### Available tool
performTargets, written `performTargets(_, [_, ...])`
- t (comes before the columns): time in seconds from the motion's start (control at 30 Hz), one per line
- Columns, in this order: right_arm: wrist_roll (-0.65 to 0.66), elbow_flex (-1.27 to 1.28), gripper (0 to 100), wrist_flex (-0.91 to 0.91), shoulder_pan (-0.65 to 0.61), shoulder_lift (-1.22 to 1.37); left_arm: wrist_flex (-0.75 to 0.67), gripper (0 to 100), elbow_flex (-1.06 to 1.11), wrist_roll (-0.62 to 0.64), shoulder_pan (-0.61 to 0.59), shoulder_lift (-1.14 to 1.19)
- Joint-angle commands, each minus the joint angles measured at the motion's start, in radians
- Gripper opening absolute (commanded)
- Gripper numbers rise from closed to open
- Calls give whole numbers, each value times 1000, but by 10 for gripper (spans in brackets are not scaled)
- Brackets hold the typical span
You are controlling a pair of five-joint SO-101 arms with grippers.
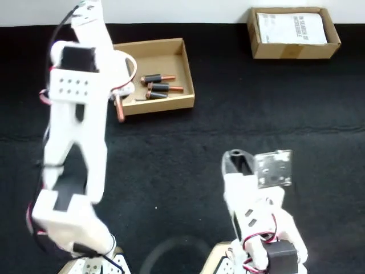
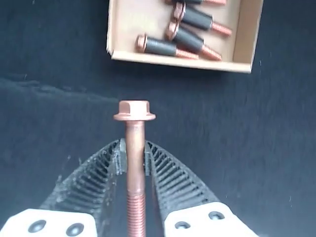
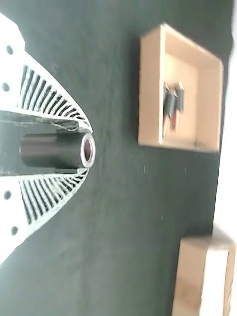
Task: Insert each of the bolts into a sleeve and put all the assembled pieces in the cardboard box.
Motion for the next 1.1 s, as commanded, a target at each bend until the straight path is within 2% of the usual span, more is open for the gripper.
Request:
performTargets(0.0, [58,-36,7,-18,-39,-7,0,8,206,-55,48,-292])
performTargets(0.17, [152,44,7,-79,-41,-7,-18,8,492,-209,165,-656])
performTargets(0.23, [155,54,7,-104,-41,-7,-109,8,604,-218,206,-783])
performTargets(0.33, [152,65,7,-147,-41,-7,-338,8,792,-222,214,-955])
performTargets(0.53, [152,111,7,-246,-41,-7,-888,8,1248,-222,205,-1207])
performTargets(0.63, [150,130,7,-291,-41,-7,-1089,8,1420,-218,225,-1270])
performTargets(0.73, [149,165,7,-374,-41,-7,-1204,8,1514,-216,266,-1282])
performTargets(1.0, [-48,243,7,-549,-41,-7,-1557,8,1626,-226,420,-1282])
performTargets(1.07, [-98,260,7,-553,-41,-7,-1610,8,1626,-279,433,-1282])
